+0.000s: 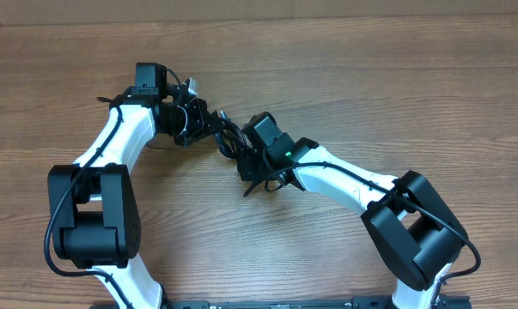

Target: Untangle cables

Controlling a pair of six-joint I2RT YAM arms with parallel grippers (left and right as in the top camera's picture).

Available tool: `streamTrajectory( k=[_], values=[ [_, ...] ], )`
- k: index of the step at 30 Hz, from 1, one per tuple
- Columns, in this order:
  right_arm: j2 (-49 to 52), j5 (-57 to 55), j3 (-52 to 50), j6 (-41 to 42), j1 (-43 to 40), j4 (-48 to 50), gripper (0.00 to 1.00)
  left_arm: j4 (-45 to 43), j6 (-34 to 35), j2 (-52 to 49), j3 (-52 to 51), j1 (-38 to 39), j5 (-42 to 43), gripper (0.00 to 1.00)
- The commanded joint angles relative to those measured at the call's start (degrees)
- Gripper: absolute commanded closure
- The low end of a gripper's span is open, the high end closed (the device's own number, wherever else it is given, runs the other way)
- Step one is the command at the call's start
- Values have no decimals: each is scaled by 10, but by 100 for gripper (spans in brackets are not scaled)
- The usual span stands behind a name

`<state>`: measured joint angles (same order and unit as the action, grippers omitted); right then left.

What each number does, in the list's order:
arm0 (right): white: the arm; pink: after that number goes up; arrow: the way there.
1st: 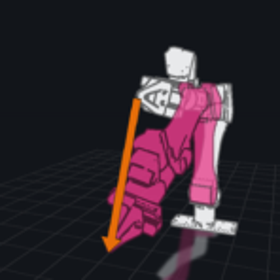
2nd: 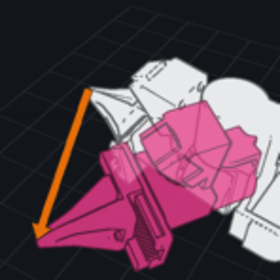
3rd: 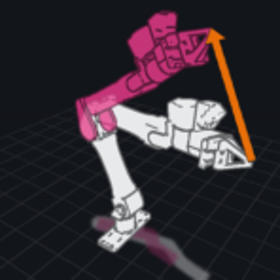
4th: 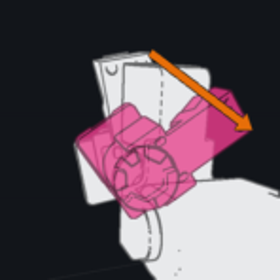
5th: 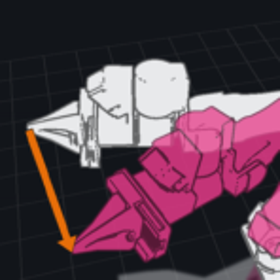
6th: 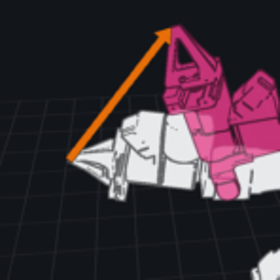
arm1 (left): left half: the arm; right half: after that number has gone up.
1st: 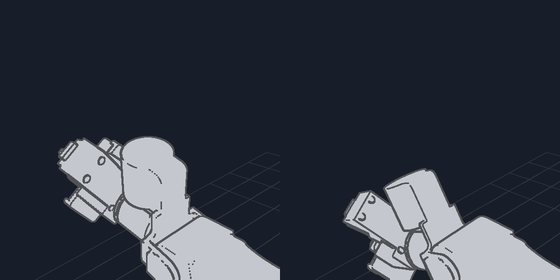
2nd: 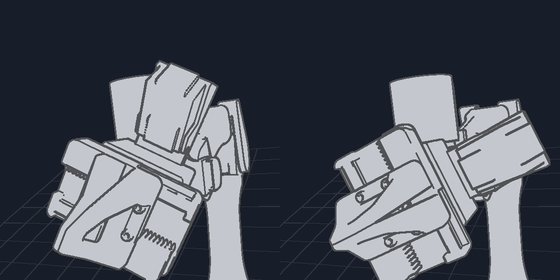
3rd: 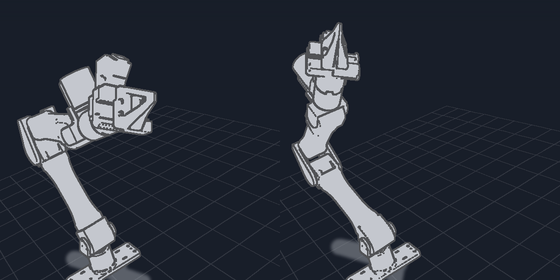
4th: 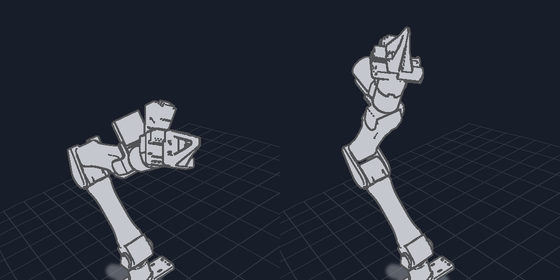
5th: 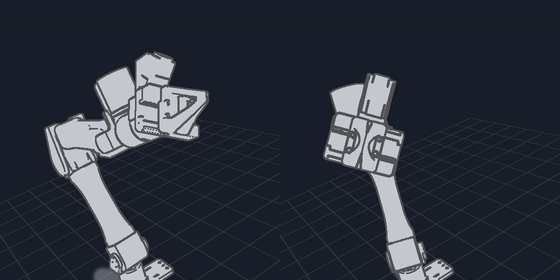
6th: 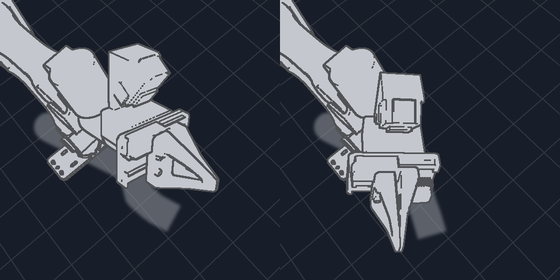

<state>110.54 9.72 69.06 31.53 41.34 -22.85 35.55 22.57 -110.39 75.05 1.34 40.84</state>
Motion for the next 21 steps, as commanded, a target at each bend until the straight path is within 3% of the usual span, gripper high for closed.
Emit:
streamTrajectory(
  k=[1,6,11,21],
  values=[
    [-26,7,11,2,0,-4,74,0,6,17,12,-7,-8,96],
    [-35,10,20,-2,0,-23,70,4,27,17,12,-7,-8,96],
    [-49,-6,29,-17,1,-37,68,5,108,17,12,-7,-8,93],
    [-49,-70,29,-15,2,-30,65,4,106,17,12,-5,-8,93]
  ],
)
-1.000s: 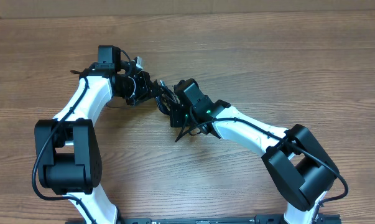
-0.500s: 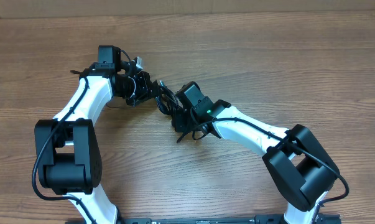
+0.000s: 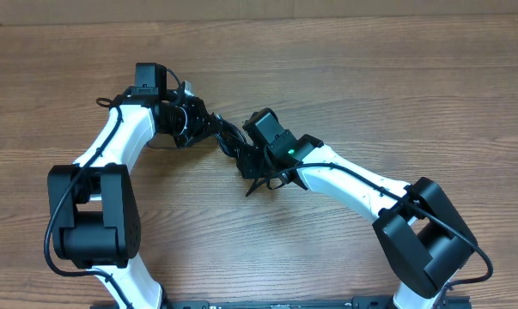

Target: Untangle cables

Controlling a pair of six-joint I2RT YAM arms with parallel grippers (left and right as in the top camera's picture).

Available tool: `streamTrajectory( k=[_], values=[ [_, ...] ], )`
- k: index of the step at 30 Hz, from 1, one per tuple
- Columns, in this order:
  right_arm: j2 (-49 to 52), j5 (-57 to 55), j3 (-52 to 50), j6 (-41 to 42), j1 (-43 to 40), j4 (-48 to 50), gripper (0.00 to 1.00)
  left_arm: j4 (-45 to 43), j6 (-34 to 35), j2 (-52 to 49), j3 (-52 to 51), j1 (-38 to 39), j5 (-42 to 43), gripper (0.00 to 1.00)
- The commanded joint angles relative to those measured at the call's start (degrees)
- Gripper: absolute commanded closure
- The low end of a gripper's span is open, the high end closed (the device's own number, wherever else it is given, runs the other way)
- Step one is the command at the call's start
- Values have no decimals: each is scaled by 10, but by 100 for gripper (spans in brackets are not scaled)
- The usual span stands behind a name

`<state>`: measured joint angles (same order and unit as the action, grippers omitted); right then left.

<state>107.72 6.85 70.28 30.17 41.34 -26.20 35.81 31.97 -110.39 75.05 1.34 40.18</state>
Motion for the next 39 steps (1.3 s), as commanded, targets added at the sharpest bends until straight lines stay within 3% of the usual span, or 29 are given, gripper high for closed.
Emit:
streamTrajectory(
  k=[1,6,25,28,39],
  values=[
    [-21,-54,17,-2,2,3,65,2,12,17,12,-5,-2,94],
    [-21,-124,17,-2,2,1,75,2,11,17,12,-5,-2,94],
    [5,-199,17,-2,2,29,75,1,-91,17,12,-5,3,96],
    [7,-185,17,-5,2,41,70,1,-91,17,12,-5,3,96],
    [-25,-71,31,-9,2,47,71,-4,-119,17,12,-5,-1,96]
  ],
)
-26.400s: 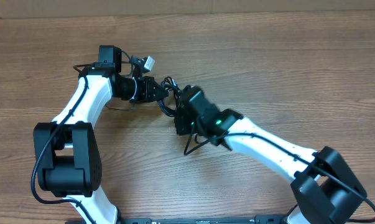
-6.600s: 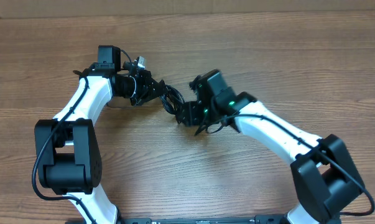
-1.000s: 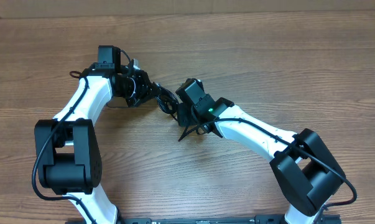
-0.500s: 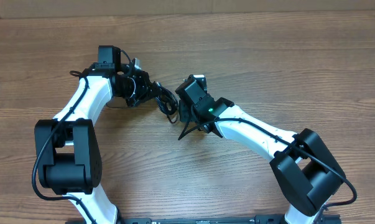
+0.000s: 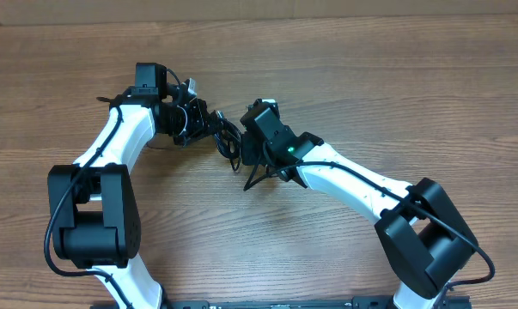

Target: Untangle cables

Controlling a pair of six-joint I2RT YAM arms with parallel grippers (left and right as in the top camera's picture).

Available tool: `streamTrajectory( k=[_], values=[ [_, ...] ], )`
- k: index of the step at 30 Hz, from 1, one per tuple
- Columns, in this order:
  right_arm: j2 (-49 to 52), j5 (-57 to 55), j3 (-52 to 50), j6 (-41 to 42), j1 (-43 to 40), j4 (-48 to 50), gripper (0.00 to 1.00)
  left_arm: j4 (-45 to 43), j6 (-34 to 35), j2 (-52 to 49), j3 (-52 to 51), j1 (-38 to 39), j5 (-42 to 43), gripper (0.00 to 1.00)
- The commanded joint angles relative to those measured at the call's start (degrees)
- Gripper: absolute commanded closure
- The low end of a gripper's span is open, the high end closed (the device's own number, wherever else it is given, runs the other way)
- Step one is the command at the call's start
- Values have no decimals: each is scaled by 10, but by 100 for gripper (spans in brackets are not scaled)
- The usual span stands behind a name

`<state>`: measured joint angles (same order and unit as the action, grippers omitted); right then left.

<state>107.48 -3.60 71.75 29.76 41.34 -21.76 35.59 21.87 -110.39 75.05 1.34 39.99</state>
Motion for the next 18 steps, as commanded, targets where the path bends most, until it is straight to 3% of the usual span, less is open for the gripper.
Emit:
streamTrajectory(
  k=[1,18],
  values=[
    [-20,34,16,-4,2,2,71,-2,-18,17,12,-5,1,96],
    [29,32,9,2,2,10,71,1,-38,17,12,-5,50,96]
  ],
)
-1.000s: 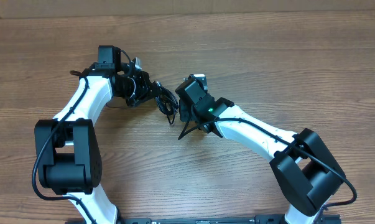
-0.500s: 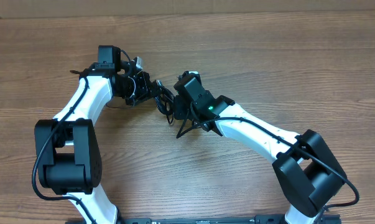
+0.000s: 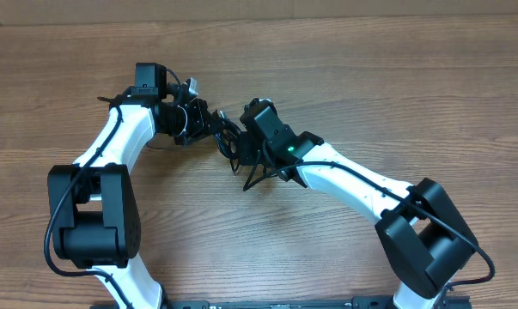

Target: Untangle cables

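Observation:
A tangle of black cables lies on the wooden table between my two arms. My left gripper reaches in from the left, and its fingers seem closed on the tangle's left end. My right gripper meets the tangle from the right. Its fingers are hidden under the wrist body, so their state does not show. A black strand trails toward the table front beneath the right wrist. Only the overhead view is given.
Both white arms arch in from the near edge, with the left arm's base at front left and the right arm's elbow at front right. The tabletop is bare wood.
Almost nothing differs. My right wrist sits a touch further left against the tangle. The left arm and the cables stay as they were.
My left gripper has kept its place at the tangle's left end in every frame. My right wrist first sat lower and to the right of the tangle, then stood closer and higher, and is now pressed up against its right side.

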Controlling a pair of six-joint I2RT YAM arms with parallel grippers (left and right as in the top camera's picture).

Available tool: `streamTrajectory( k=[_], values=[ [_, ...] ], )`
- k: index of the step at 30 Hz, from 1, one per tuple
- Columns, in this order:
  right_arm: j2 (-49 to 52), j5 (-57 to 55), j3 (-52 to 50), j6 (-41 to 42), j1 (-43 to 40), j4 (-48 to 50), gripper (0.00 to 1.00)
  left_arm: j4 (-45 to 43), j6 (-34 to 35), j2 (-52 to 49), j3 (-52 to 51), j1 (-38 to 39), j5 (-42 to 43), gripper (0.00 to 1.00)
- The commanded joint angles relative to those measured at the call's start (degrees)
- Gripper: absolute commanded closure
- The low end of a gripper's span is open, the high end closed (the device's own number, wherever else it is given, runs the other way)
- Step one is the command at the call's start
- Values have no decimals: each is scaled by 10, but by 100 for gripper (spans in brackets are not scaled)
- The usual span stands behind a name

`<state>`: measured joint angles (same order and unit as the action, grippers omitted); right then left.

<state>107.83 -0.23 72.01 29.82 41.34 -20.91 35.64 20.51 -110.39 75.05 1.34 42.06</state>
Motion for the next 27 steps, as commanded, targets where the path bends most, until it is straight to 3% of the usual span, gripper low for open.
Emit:
streamTrajectory(
  k=[1,10,20,27],
  values=[
    [31,-3,7,2,1,0,71,1,-27,17,12,-5,29,96],
    [45,-58,7,47,-14,-25,81,-1,-28,17,12,-5,7,96],
    [110,-81,7,77,-19,-7,80,0,-30,17,12,-5,5,96],
    [119,-80,7,119,-62,-18,80,2,-123,17,12,-16,65,96]
  ],
)
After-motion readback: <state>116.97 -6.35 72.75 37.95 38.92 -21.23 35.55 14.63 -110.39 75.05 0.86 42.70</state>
